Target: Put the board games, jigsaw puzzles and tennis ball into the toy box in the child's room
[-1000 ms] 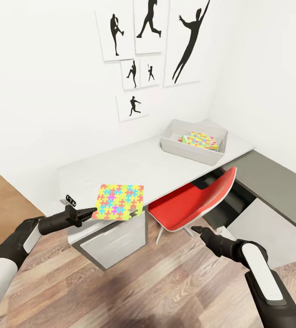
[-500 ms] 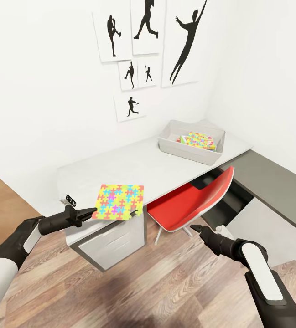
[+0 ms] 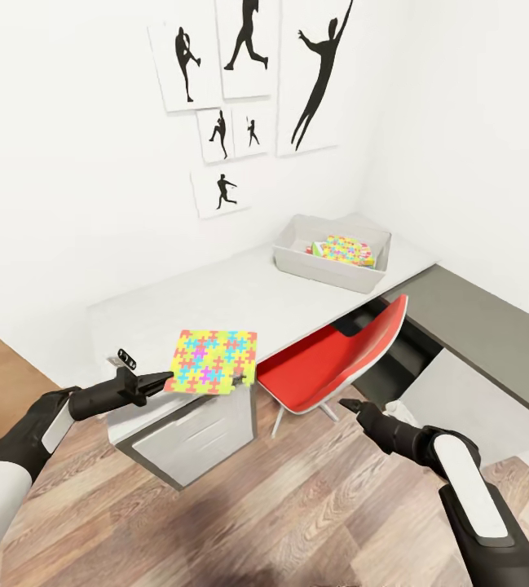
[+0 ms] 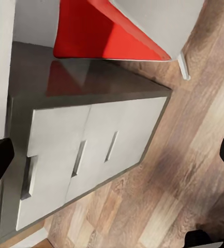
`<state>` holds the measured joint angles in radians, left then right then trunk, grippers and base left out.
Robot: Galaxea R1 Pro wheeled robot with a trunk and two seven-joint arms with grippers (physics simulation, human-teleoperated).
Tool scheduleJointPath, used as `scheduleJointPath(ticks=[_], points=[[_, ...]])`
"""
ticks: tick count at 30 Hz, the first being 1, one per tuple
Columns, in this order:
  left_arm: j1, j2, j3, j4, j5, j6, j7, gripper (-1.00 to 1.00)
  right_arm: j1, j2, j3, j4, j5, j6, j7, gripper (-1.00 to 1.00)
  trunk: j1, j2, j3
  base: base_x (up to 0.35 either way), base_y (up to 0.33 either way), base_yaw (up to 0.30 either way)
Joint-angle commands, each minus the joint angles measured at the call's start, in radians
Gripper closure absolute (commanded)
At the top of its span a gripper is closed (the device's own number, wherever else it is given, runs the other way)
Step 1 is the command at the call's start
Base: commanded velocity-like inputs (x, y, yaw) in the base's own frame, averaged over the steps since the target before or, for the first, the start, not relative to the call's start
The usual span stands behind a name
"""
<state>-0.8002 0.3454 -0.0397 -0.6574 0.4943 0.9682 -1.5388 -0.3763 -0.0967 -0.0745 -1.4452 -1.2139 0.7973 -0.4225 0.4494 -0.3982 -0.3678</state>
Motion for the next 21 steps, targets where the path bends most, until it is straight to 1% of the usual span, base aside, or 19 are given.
scheduleJointPath(ticks=[1,7,21], points=[[-0.001,0.001,-0.004,0.0,0.003,0.01,-0.005,1.0,-0.001,0.0,0.0,-0.001,-0.01,0.002,-0.01,-1.0,0.001,-0.002,-0.001,0.0,0.0,-0.245],[-0.001,0.001,-0.004,0.0,0.003,0.01,-0.004,1.0,-0.001,0.0,-0.001,-0.002,-0.01,0.002,-0.007,-1.0,0.001,-0.002,0.006,0.0,0.0,-0.183],[-0.001,0.002,-0.004,0.0,0.003,0.01,-0.004,1.0,-0.001,0.0,0.004,-0.003,-0.01,0.002,-0.006,-1.0,0.001,-0.002,0.028,0.0,0.0,-0.012]])
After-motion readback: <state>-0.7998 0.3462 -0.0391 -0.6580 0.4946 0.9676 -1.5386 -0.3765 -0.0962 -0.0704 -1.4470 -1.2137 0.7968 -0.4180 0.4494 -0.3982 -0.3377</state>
